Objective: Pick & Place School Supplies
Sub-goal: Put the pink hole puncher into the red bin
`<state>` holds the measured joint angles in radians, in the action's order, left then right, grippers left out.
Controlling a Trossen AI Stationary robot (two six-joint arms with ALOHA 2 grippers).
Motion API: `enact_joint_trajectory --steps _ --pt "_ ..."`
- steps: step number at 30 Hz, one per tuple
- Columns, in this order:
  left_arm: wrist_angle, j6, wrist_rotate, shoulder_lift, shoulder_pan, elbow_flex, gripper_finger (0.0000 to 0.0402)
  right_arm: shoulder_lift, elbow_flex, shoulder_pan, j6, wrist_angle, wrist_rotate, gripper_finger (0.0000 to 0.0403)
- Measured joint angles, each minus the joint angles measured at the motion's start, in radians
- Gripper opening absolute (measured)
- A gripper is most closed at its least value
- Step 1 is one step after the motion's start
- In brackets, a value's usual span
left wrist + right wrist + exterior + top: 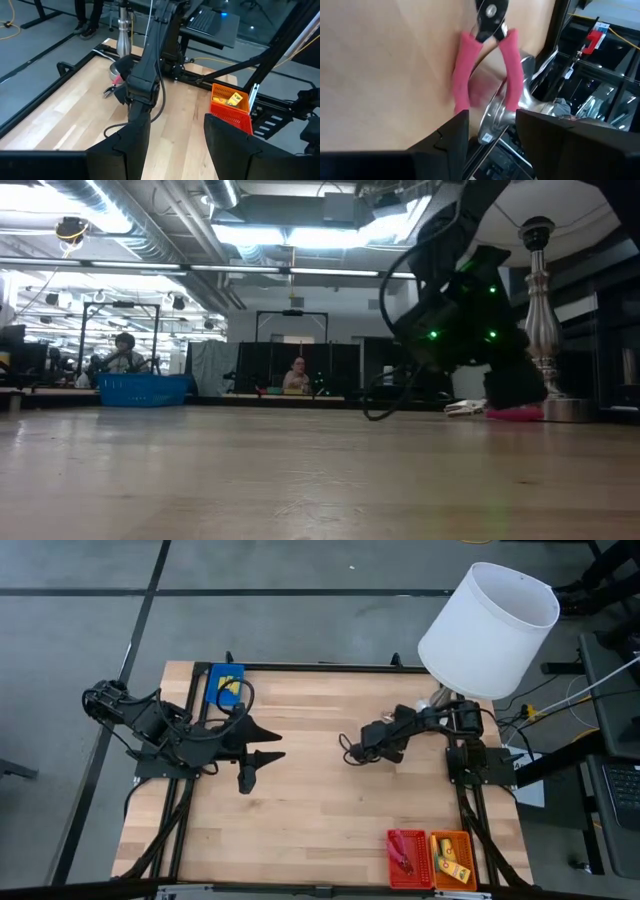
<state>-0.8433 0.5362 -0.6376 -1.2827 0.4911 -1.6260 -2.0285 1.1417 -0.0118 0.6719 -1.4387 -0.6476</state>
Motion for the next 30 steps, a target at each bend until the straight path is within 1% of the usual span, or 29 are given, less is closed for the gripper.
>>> enact_joint_trajectory --steps 6,11,17,22,30 --pt "0.003 0.006 0.001 0.0 0.0 0.0 0.0182 0.0 -0.028 0.009 0.057 0.003 -0.012 0.0155" --pt "0.012 0.017 0.009 0.0 0.0 0.0 0.0182 0.0 -0.028 0.009 0.064 0.012 -0.068 0.0142" --pt "0.029 0.031 0.011 0.0 0.0 0.0 0.0182 0.0 -0.028 0.009 0.046 0.06 -0.097 0.014" --pt "0.047 0.031 0.028 0.0 0.0 0.0 0.0182 -0.001 -0.028 0.002 -0.022 0.096 -0.116 0.014" --pt "0.066 0.042 0.039 0.0 0.0 0.0 0.0182 -0.001 -0.042 -0.035 -0.03 0.108 -0.131 0.014"
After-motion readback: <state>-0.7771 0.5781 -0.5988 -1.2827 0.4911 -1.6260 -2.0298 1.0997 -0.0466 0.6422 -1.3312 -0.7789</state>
